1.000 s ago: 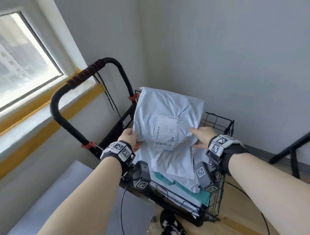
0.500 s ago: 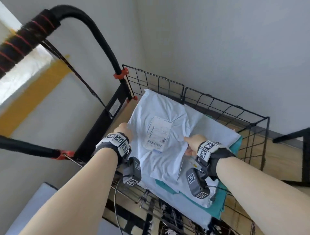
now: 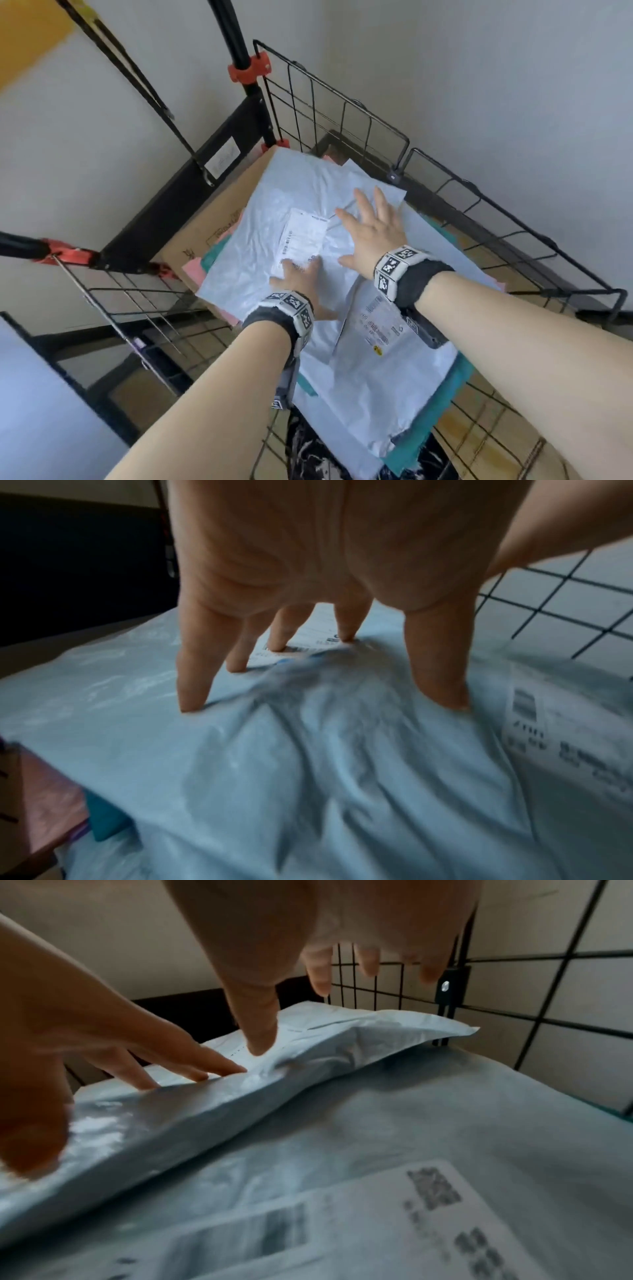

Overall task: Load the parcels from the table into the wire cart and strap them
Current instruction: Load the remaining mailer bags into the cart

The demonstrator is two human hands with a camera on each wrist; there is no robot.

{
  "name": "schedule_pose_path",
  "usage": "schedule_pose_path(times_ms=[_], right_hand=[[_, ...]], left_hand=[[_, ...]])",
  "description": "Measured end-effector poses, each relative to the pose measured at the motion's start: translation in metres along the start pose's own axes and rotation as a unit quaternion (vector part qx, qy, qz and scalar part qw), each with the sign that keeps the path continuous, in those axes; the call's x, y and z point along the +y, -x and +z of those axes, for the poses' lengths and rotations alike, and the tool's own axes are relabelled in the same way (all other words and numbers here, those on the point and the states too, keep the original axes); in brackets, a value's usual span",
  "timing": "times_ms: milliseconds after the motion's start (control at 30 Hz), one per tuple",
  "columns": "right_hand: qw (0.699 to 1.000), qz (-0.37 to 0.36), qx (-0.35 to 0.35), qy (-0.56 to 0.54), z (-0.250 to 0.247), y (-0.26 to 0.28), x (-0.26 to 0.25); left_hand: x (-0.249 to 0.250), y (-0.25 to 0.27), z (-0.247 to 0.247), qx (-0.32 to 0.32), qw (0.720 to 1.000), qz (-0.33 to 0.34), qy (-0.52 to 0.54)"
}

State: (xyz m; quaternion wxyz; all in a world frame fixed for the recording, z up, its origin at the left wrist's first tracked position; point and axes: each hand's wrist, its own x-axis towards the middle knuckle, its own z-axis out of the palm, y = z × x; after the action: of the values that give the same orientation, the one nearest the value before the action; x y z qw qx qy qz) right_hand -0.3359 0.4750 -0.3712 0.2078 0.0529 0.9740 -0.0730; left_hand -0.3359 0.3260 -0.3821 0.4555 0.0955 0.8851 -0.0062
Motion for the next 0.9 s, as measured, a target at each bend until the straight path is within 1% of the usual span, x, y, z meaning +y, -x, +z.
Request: schedule_pose_path(times_ms=[33, 100, 200, 267, 300, 467, 567, 667, 733, 767, 800, 833, 867, 900], right_hand=[[0.999, -0.023, -0.023, 0.019, 0.002, -0.008, 0.003], [0.998, -0.034, -0.055, 0.027, 0.006, -0.02, 0.009], [0.997, 0.019, -0.065, -0.025, 0.006, -0.029, 0.015], [0.994, 0.052, -0.057, -0.082, -0.001, -0.036, 0.019], [0.992, 0.058, -0.051, -0.096, -0.005, -0.039, 0.021], [0.995, 0.053, -0.057, -0.063, -0.018, -0.051, 0.02], [0.995, 0.048, -0.028, -0.08, -0.027, -0.041, 0.02], [0.992, 0.068, 0.005, -0.109, -0.028, -0.026, 0.028], [0.993, 0.087, 0.007, -0.077, -0.022, -0.015, 0.03], [0.996, 0.081, 0.008, -0.037, -0.017, -0.011, 0.03], [0.998, 0.057, 0.005, 0.007, -0.013, -0.007, 0.029], [0.998, 0.024, -0.01, 0.049, -0.008, -0.004, 0.027], [0.996, -0.002, -0.043, 0.079, -0.002, -0.002, 0.025], [0.992, -0.013, -0.088, 0.085, 0.005, -0.001, 0.024]], left_hand=[[0.004, -0.002, 0.004, 0.007, 1.0, -0.004, -0.019], [0.008, -0.007, 0.01, 0.016, 0.999, -0.004, -0.034], [0.008, -0.013, 0.011, 0.015, 1.0, -0.002, -0.022], [0.007, -0.01, 0.008, 0.017, 0.999, 0.011, -0.032], [0.007, -0.008, 0.006, 0.016, 0.999, 0.015, -0.036], [0.006, 0.002, 0.0, 0.001, 1.0, 0.017, -0.022], [0.01, 0.005, 0.002, 0.017, 1.0, 0.001, 0.0], [0.014, 0.003, 0.002, 0.033, 0.999, -0.02, 0.018], [0.015, 0.002, 0.001, 0.033, 0.999, -0.029, 0.027], [0.015, 0.002, 0.0, 0.026, 0.999, -0.035, 0.033], [0.015, 0.001, 0.001, 0.016, 0.998, -0.044, 0.043], [0.013, 0.0, 0.001, 0.005, 0.997, -0.055, 0.057], [0.012, -0.002, 0.002, -0.004, 0.995, -0.067, 0.069], [0.01, -0.005, 0.003, -0.013, 0.994, -0.077, 0.072]])
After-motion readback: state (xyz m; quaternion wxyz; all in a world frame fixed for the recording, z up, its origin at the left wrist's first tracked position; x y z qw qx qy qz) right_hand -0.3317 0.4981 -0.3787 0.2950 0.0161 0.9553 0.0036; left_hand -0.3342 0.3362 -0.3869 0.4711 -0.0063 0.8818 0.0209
